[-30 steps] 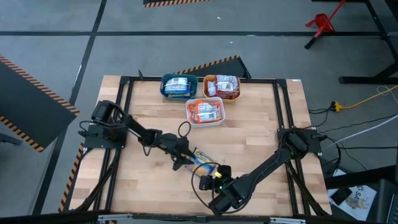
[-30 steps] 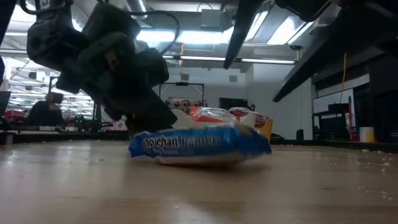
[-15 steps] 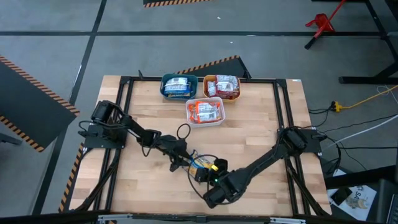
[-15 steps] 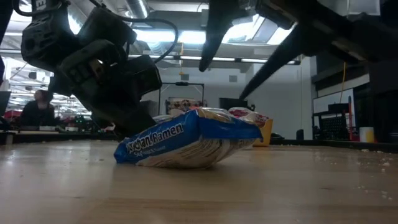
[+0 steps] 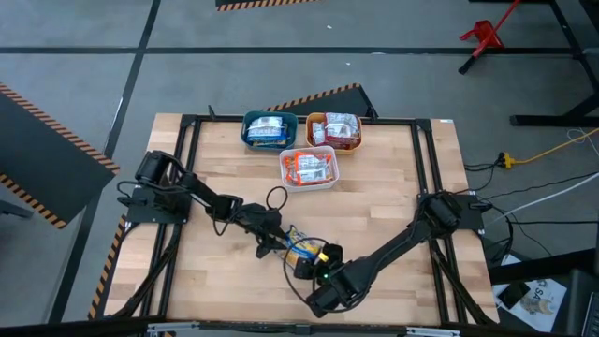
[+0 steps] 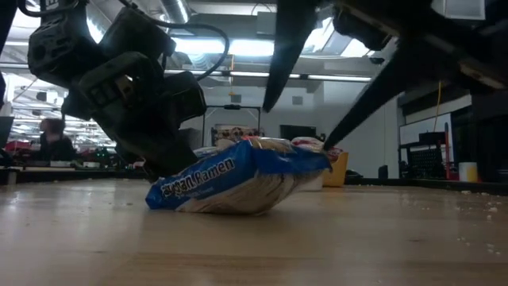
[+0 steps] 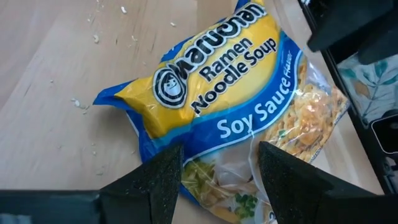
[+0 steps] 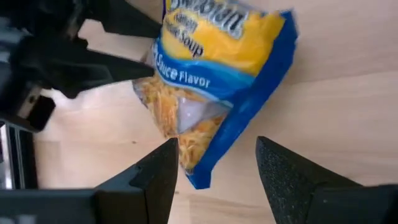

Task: Sort Maruchan noodles
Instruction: Put the blue noodle pack into the blue bin

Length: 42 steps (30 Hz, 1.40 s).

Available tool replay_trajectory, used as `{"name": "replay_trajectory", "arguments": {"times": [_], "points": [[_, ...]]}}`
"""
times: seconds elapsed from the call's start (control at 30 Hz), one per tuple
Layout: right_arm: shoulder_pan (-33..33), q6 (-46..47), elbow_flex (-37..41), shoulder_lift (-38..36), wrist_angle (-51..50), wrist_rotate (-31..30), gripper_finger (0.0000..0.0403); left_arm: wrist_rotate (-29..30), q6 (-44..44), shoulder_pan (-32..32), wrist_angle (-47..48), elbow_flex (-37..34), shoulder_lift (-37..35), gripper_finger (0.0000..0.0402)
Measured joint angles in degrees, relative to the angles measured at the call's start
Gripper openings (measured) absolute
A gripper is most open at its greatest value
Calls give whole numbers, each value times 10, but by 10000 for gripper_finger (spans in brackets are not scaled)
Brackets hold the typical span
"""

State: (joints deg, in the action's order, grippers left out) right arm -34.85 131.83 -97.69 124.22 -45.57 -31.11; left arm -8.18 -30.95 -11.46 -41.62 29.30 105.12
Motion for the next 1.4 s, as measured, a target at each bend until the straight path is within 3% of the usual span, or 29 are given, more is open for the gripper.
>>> {"name": "replay_trajectory", "arguments": {"times": [0.63,1.03,1.27,1.4], "points": [[46,-7,-1,40,30,-12,202,6,-18,-3,2,-10,-1,202],[36,-3,-1,44,40,7,202,3,-25,-3,13,-12,-3,202],[-2,9,-1,19,-18,37,202,6,-26,-3,4,-19,-4,202],[14,8,24,18,47,-12,202,12,-34,-3,3,-19,-4,202]]}}
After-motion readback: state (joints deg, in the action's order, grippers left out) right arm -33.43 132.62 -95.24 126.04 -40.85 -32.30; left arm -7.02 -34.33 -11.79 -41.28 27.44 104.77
